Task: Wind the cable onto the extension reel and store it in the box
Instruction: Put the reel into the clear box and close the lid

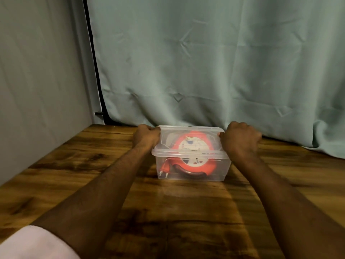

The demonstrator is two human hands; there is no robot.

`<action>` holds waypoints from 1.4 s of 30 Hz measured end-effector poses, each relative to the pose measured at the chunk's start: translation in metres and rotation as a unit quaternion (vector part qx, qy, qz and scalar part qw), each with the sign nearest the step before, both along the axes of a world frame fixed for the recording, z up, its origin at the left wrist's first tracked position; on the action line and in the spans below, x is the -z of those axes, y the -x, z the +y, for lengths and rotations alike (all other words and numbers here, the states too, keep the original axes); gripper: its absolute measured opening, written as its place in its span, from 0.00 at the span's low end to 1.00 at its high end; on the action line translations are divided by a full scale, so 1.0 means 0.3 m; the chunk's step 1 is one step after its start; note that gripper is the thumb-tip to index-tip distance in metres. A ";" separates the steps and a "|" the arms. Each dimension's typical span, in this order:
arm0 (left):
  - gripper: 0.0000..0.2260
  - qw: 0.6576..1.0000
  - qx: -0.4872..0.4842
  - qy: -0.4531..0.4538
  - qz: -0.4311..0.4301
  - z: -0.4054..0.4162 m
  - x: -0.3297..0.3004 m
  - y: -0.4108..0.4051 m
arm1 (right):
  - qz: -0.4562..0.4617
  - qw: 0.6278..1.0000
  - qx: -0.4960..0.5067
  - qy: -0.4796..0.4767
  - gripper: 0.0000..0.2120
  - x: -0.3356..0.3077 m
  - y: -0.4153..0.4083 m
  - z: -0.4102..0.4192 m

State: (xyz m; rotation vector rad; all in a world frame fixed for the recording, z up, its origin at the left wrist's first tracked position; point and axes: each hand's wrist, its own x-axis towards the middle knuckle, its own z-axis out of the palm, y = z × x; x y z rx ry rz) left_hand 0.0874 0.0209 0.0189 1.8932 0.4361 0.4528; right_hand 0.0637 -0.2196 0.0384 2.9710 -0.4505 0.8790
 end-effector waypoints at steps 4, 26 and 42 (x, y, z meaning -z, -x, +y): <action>0.18 0.977 0.092 0.190 0.039 0.029 0.034 0.018 | -0.003 1.000 0.008 0.012 0.13 0.005 0.009 0.014; 0.15 0.899 -0.028 -0.424 -0.108 -0.007 -0.068 0.181 | -0.143 0.982 -0.118 -0.036 0.13 0.004 0.110 0.039; 0.15 0.854 0.081 -0.499 -0.120 -0.084 0.088 0.117 | -0.001 0.981 -0.193 0.026 0.19 0.098 0.111 0.106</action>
